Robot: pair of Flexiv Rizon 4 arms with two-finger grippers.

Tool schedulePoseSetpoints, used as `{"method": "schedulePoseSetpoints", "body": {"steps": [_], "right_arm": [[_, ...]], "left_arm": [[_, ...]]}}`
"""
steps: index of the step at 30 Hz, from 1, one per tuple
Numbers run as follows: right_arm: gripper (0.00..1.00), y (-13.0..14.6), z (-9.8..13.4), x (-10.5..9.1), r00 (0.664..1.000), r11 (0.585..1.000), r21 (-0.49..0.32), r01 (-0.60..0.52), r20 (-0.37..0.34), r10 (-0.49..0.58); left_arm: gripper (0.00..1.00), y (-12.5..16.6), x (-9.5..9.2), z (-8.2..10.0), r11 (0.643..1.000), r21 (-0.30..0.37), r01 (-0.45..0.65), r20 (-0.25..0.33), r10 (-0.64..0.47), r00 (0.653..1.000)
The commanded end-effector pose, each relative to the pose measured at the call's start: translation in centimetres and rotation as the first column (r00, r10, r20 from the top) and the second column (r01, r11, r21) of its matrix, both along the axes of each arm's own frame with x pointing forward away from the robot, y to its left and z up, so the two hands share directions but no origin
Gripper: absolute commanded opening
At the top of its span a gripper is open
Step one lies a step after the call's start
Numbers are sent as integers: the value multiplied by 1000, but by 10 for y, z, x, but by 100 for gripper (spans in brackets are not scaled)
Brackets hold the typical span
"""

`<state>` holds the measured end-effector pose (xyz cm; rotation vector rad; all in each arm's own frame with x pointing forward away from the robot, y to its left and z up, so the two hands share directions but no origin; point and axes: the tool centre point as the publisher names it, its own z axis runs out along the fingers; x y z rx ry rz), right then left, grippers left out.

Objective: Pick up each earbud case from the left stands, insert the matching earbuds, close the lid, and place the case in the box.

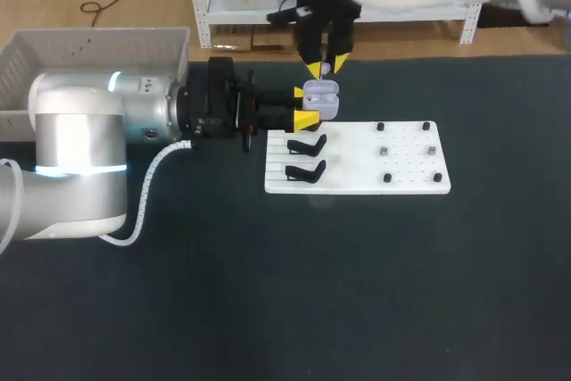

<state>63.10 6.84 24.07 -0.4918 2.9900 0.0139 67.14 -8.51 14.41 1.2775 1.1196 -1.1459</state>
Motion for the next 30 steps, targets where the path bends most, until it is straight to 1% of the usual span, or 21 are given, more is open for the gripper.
{"method": "schedulePoseSetpoints", "body": {"steps": [1, 3, 4, 5, 11, 20, 25, 30], "right_arm": [[0, -9, -12, -12, 987, 991, 83, 102, 117, -111], [0, -8, -15, -13, 983, 989, 94, 118, 132, -130], [0, -8, -16, -14, 982, 985, 122, 122, 130, -138], [0, -7, -17, -13, 981, 984, 131, 124, 133, -142], [0, 0, -19, -7, 976, 978, 160, 132, 153, -156], [0, 10, -22, 6, 966, 976, 142, 167, 173, -191], [0, 16, -28, 12, 965, 974, 135, 182, 166, -203], [0, 17, -32, 18, 968, 973, 137, 188, 144, -208]], "left_arm": [[0, 0, -1, 0, 1000, -1, -5, 2, 5, 1000], [0, 0, -1, 0, 1000, -1, -5, 2, 5, 1000], [0, 0, -1, 0, 1000, -1, -5, 2, 5, 1000], [0, 0, -1, 0, 1000, -1, -5, 2, 5, 1000], [0, 0, -1, 0, 1000, -1, -5, 2, 5, 1000], [0, 0, -1, 0, 1000, -1, -5, 2, 5, 1000], [0, 0, -1, 0, 1000, -1, -5, 2, 5, 1000], [0, 0, -1, 0, 1000, -1, -5, 2, 5, 1000]]}}
